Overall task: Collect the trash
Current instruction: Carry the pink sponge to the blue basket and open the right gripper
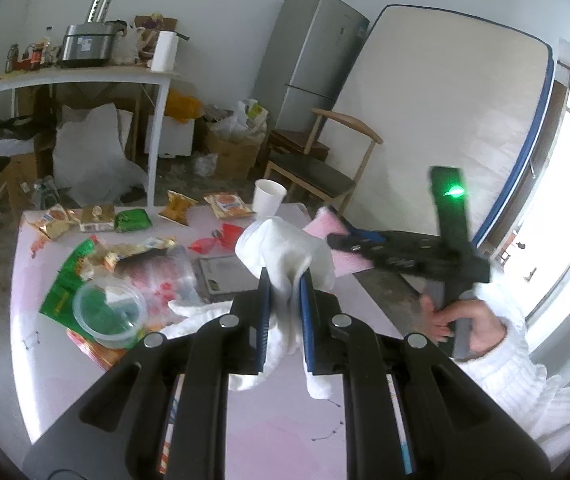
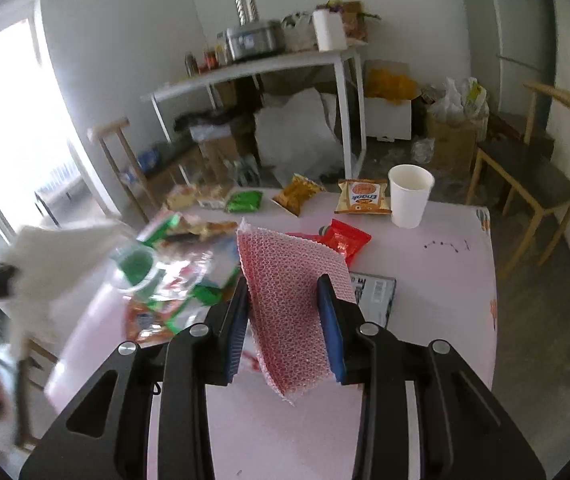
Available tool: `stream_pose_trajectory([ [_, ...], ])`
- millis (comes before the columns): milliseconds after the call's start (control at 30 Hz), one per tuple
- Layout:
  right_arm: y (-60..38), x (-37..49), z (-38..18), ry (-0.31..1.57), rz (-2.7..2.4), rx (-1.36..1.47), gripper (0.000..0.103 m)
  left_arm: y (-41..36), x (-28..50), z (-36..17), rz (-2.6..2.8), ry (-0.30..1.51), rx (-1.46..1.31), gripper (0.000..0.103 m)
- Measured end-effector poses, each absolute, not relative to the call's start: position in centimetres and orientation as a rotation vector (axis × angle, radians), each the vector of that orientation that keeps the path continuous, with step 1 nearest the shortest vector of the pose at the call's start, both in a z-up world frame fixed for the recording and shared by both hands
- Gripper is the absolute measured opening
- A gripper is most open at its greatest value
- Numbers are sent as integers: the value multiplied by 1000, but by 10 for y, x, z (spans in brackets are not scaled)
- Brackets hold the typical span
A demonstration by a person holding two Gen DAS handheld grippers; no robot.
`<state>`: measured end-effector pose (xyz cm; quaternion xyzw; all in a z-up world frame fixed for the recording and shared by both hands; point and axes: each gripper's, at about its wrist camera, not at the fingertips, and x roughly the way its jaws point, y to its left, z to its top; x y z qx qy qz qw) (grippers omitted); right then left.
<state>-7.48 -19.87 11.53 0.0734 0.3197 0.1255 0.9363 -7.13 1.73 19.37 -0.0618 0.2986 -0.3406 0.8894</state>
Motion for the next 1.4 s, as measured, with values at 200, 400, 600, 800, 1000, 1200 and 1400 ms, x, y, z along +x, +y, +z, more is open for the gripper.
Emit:
stream_pose_trajectory([
  [200, -257, -189, 124, 546, 224, 295, 34, -19, -108, 191, -838, 654, -146, 12],
  [400, -313, -321, 90, 514, 133, 454, 34, -98, -162, 175, -1062, 732, -95, 12],
  [600, -339, -415, 24, 573, 20, 582, 35, -175, -202, 148, -1191, 801, -32, 12],
  [800, -362, -455, -112, 760, -81, 853, 35, -233, -232, 121, -1259, 879, 51, 12],
  [1000, -369, -447, -266, 1025, -260, 962, 36, -270, -253, 107, -1277, 904, 149, 12],
  [1200, -374, -406, -368, 1203, -343, 1037, 40, -274, -250, 106, -1252, 921, 160, 13],
  [1400, -362, -385, -387, 1189, -263, 1079, 67, -274, -252, 112, -1228, 945, 179, 13],
])
